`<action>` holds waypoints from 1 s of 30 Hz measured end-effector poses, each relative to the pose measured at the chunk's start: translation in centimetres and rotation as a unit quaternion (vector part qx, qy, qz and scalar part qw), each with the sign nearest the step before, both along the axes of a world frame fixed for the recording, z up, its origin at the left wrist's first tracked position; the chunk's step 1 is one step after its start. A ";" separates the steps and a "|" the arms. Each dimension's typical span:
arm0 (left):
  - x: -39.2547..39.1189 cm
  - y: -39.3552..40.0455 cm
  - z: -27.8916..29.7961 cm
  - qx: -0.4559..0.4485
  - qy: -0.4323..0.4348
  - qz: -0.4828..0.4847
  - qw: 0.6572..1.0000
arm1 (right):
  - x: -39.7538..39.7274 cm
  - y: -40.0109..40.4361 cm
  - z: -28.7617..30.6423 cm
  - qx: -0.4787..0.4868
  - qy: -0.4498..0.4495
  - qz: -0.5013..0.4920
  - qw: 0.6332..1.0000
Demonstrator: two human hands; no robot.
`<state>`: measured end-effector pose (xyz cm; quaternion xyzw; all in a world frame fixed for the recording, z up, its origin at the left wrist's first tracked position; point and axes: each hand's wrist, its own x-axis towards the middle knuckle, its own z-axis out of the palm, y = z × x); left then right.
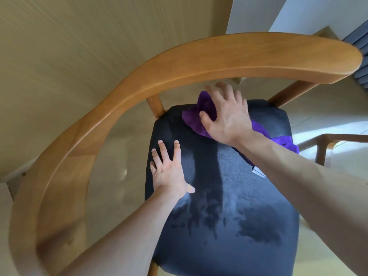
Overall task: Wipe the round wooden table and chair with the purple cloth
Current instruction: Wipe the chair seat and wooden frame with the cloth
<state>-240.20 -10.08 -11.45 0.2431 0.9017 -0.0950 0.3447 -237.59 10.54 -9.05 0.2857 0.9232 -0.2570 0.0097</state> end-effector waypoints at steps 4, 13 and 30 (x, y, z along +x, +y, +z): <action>0.0 -0.1 -0.1 0.002 0.007 0.001 1.000 | 0.8 -3.1 -3.3 0.071 -0.158 0.112 0.978; 0.2 0.1 -0.1 -0.001 -0.004 0.000 1.000 | 1.0 3.1 -1.3 -0.021 -0.050 0.029 0.998; 0.5 -1.0 -0.9 0.047 -0.028 0.017 0.998 | -0.3 1.0 -0.6 -0.049 -0.039 0.033 0.997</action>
